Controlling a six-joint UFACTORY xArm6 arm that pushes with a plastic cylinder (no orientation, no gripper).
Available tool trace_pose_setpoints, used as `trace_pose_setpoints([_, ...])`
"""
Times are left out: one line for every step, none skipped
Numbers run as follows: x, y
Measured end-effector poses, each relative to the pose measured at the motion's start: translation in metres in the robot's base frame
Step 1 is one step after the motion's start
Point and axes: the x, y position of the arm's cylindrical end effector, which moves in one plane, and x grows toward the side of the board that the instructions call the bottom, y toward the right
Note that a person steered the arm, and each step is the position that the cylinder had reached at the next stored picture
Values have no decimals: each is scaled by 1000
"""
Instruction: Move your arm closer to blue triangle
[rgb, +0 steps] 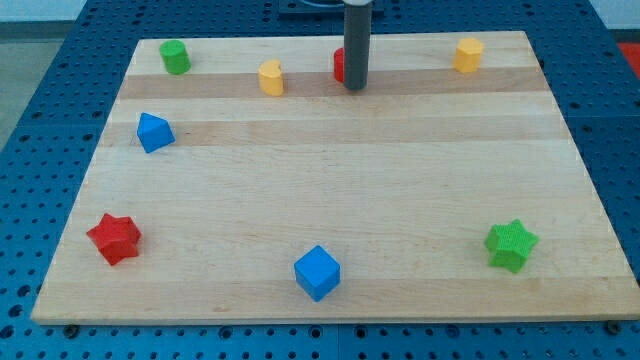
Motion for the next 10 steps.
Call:
trace_pose_setpoints([-6, -1])
trace_pose_setpoints([20, 14])
trace_pose_setpoints([70, -13])
trace_pose_setpoints([103, -58])
trace_pose_setpoints([129, -91])
trace_pose_setpoints([155, -123])
trace_pose_setpoints([186, -133])
trace_pose_setpoints([192, -199])
trace_pose_setpoints([176, -282])
trace_pose_setpoints([134, -275])
